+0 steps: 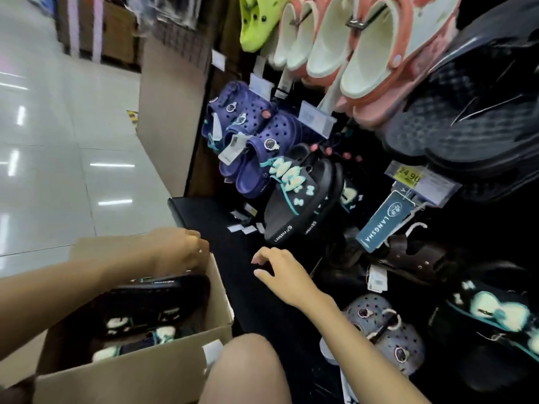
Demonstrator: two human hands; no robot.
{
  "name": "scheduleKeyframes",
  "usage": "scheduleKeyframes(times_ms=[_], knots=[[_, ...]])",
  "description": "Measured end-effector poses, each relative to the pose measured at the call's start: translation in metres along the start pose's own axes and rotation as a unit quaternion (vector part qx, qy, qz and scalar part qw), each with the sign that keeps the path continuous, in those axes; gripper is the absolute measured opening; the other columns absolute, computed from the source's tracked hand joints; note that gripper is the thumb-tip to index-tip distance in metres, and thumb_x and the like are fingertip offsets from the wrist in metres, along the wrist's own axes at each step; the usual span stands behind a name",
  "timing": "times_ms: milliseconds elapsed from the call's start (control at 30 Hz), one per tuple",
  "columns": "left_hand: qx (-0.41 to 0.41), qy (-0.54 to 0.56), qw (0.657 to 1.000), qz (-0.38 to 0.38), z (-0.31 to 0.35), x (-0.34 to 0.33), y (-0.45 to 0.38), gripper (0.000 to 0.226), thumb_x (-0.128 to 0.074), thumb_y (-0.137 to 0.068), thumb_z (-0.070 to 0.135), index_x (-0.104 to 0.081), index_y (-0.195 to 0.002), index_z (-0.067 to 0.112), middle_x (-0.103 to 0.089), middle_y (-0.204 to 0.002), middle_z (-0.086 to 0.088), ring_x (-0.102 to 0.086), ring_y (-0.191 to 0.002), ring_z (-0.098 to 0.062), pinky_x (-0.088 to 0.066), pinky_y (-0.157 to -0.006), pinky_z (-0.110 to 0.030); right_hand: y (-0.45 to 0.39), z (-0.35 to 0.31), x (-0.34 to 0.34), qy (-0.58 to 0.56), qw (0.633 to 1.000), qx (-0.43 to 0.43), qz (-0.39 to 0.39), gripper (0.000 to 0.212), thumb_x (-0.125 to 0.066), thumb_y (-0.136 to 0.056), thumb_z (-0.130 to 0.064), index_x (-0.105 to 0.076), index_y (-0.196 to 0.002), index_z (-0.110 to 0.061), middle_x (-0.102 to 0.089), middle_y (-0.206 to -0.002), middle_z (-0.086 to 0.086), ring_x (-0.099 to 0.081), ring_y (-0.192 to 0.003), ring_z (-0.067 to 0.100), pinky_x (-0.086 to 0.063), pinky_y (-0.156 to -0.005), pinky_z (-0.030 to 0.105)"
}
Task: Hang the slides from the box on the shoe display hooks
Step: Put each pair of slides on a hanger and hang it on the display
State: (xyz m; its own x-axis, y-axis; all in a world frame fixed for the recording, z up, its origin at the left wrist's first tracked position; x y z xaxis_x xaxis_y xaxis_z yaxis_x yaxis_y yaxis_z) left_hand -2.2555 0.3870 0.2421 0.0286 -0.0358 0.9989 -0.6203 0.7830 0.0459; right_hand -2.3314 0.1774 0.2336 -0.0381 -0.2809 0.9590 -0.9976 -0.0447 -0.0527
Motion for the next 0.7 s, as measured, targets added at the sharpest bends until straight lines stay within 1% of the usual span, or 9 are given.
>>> scheduleKeyframes(times_ms=[33,133,167,233,267,367,467,533,700], knots=[[0.005,-0.005,1.0,0.001,-0.009,-0.002,0.009,0.033,-0.042,-0.099,0.042,-0.054,-0.13,0.039,-0.05,-0.134,0.018,-0.052,-0.12,-0.01,-0.044,-0.085,-0.022,-0.01,-0.009,-0.005,0.005,1.0,0.008,-0.012,0.021,-0.057,-0.096,-0.03,-0.059,-0.117,-0.026,-0.059,-0.115,-0.01,-0.049,-0.112,0.011,-0.047,-0.095,0.033],[0.04,0.0,0.999,0.0,-0.037,-0.013,0.031,0.034,-0.043,-0.098,0.04,-0.052,-0.131,0.039,-0.053,-0.132,0.012,-0.056,-0.117,-0.014,-0.049,-0.086,-0.029,-0.036,-0.038,-0.022,0.027,0.998,0.033,-0.047,0.021,-0.057,-0.096,-0.03,-0.059,-0.116,-0.024,-0.06,-0.115,-0.005,-0.05,-0.112,0.018,-0.047,-0.093,0.038],[0.053,0.001,0.999,-0.002,-0.045,-0.017,0.037,0.033,-0.043,-0.097,0.038,-0.053,-0.129,0.039,-0.053,-0.129,0.011,-0.057,-0.115,-0.015,-0.049,-0.082,-0.03,-0.044,-0.047,-0.027,0.035,0.997,0.042,-0.056,0.022,-0.056,-0.096,-0.029,-0.059,-0.116,-0.024,-0.06,-0.115,-0.003,-0.05,-0.112,0.02,-0.047,-0.093,0.039],[0.075,-0.01,0.997,-0.005,-0.058,-0.025,0.045,0.031,-0.042,-0.097,0.035,-0.053,-0.125,0.037,-0.054,-0.125,0.01,-0.058,-0.112,-0.016,-0.039,-0.069,-0.028,-0.059,-0.065,-0.039,0.048,0.995,0.055,-0.072,0.022,-0.056,-0.095,-0.029,-0.06,-0.117,-0.023,-0.06,-0.115,0.0,-0.049,-0.112,0.022,-0.046,-0.092,0.039],[0.083,-0.018,0.996,-0.003,-0.062,-0.029,0.048,0.03,-0.041,-0.097,0.035,-0.053,-0.124,0.037,-0.055,-0.123,0.01,-0.058,-0.112,-0.016,-0.034,-0.067,-0.026,-0.065,-0.073,-0.045,0.052,0.994,0.061,-0.08,0.023,-0.056,-0.095,-0.029,-0.06,-0.117,-0.023,-0.06,-0.115,0.0,-0.049,-0.112,0.022,-0.046,-0.092,0.039],[0.098,-0.023,0.995,-0.003,-0.077,-0.045,0.053,0.033,-0.041,-0.097,0.033,-0.053,-0.127,0.038,-0.056,-0.123,0.01,-0.057,-0.114,-0.015,-0.033,-0.071,-0.027,-0.081,-0.09,-0.064,0.057,0.99,0.076,-0.102,0.023,-0.056,-0.095,-0.028,-0.059,-0.117,-0.023,-0.06,-0.116,0.0,-0.049,-0.115,0.022,-0.046,-0.091,0.04],[0.105,0.001,0.994,-0.036,-0.094,-0.067,0.055,0.035,-0.044,-0.098,0.036,-0.052,-0.131,0.038,-0.055,-0.127,0.006,-0.054,-0.119,-0.017,-0.039,-0.086,-0.028,-0.093,-0.098,-0.083,0.074,0.985,0.096,-0.119,0.023,-0.056,-0.096,-0.027,-0.058,-0.119,-0.023,-0.061,-0.12,0.0,-0.05,-0.116,0.023,-0.045,-0.089,0.038],[0.109,0.007,0.993,-0.045,-0.106,-0.076,0.056,0.035,-0.045,-0.097,0.039,-0.052,-0.131,0.037,-0.054,-0.13,0.005,-0.052,-0.123,-0.019,-0.039,-0.093,-0.028,-0.1,-0.098,-0.096,0.095,0.981,0.108,-0.13,0.024,-0.056,-0.097,-0.027,-0.057,-0.121,-0.023,-0.06,-0.123,0.001,-0.05,-0.118,0.023,-0.044,-0.092,0.038],[0.126,0.015,0.99,-0.066,-0.131,-0.101,0.048,0.035,-0.047,-0.096,0.04,-0.053,-0.13,0.036,-0.054,-0.132,0.008,-0.051,-0.124,-0.016,-0.04,-0.089,-0.025,-0.118,-0.079,-0.136,0.104,0.972,0.089,-0.192,0.025,-0.054,-0.098,-0.029,-0.055,-0.122,-0.023,-0.056,-0.124,0.001,-0.047,-0.121,0.024,-0.046,-0.093,0.042]])
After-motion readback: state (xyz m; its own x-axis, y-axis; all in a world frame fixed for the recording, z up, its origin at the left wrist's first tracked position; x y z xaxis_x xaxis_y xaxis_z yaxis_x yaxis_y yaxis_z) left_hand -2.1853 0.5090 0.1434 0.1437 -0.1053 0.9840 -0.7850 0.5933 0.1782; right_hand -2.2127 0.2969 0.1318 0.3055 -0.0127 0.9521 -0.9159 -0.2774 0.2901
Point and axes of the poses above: each hand's wrist, its own y-axis away from the middle knuckle, its own x-axis out of the back of the hand, z = x × y, the point moved 4 cm from there along -y, towards the middle knuckle
